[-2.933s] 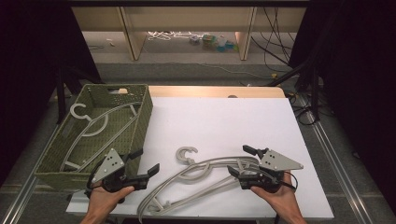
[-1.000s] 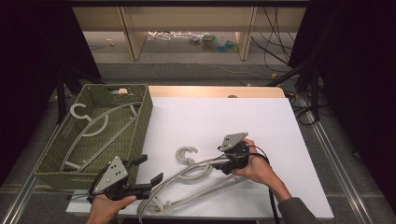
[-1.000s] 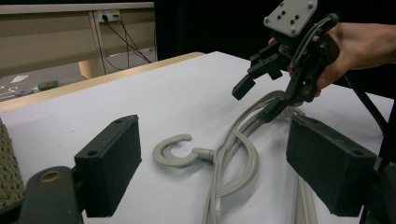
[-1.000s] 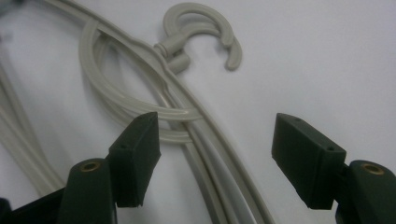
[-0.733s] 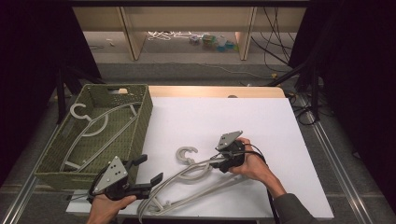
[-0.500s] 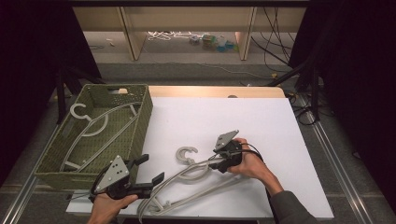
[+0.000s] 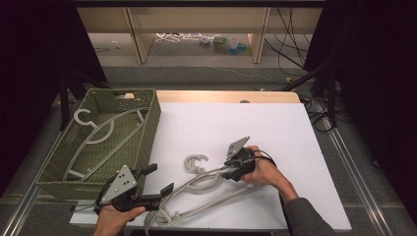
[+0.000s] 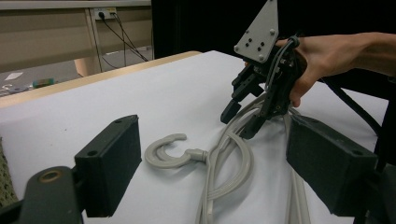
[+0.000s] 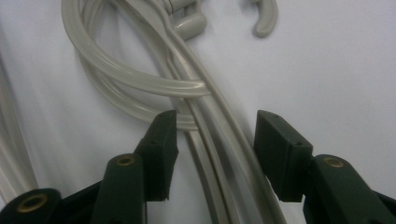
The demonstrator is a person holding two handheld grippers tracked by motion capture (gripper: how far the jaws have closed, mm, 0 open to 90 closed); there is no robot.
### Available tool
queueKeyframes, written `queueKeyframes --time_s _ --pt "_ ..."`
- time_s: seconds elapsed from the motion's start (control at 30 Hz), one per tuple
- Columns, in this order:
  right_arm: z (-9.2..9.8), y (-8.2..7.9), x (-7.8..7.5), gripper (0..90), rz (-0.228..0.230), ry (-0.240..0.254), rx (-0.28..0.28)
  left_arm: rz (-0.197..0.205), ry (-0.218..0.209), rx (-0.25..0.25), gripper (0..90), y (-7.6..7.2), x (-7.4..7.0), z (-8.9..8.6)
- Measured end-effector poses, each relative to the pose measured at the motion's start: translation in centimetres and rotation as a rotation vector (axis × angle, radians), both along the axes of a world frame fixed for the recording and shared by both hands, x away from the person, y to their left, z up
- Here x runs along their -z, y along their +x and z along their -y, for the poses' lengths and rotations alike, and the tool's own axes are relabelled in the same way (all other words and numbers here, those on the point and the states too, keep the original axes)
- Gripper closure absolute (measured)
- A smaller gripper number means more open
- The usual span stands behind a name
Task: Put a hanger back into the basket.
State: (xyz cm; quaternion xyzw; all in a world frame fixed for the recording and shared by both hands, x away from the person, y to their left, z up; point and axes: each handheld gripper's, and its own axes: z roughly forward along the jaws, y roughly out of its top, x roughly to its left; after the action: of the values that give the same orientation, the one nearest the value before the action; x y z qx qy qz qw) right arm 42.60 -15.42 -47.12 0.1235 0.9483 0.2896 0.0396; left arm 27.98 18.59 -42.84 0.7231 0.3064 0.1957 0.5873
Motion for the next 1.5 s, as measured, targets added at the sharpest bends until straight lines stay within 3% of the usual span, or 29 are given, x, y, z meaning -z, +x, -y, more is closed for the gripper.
queueKeyframes --time_s 0.13,0.4,0.6,0.73,0.8,0.83,1.03,1.13,1.27,1.3,1.4,1.47,1.5 --pt "0.1 -0.1 -0.1 58.5 0.041 -0.03 -0.029 -0.002 0.0 -0.001 17.8 -0.1 0.0 0.0" --pt "0.2 -0.1 -0.4 67.9 0.07 -0.061 -0.109 -0.007 -0.015 -0.003 17.8 -0.3 0.1 0.2" --pt "0.3 -0.4 -0.8 74.7 0.11 -0.085 -0.161 -0.006 0.005 -0.004 17.8 -0.6 0.1 0.2" --pt "-0.1 -0.9 -1.3 76.6 0.159 -0.132 -0.205 -0.013 0.01 -0.008 17.8 -0.6 0.1 0.1" --pt "-0.2 -1.0 -1.4 77.1 0.164 -0.133 -0.218 -0.028 -0.004 -0.016 17.8 -0.7 0.2 0.3" --pt "-0.2 -1.1 -1.6 77.4 0.178 -0.146 -0.22 -0.018 0.018 -0.011 17.8 -0.6 0.2 0.2" --pt "-0.2 -1.5 -2.8 78.8 0.236 -0.154 -0.285 -0.051 0.024 -0.015 17.8 -0.3 0.4 0.3" --pt "0.0 -1.8 -3.3 79.2 0.276 -0.157 -0.288 -0.061 0.031 -0.007 17.8 -0.2 0.6 0.4" --pt "0.4 -2.4 -4.1 80.4 0.308 -0.149 -0.309 -0.08 0.055 0.026 18.2 0.1 0.8 1.0" --pt "0.4 -2.6 -4.5 80.7 0.307 -0.151 -0.322 -0.097 0.041 0.03 18.7 0.2 0.9 1.3" --pt "0.7 -3.0 -5.3 82.0 0.356 -0.141 -0.343 -0.105 0.049 0.062 19.8 0.5 1.0 1.8" --pt "1.0 -3.4 -5.8 82.2 0.339 -0.136 -0.318 -0.121 0.048 0.058 20.0 0.5 1.0 2.0" --pt "1.0 -3.4 -5.9 82.3 0.348 -0.131 -0.332 -0.12 0.053 0.059 20.1 0.6 1.0 2.0"
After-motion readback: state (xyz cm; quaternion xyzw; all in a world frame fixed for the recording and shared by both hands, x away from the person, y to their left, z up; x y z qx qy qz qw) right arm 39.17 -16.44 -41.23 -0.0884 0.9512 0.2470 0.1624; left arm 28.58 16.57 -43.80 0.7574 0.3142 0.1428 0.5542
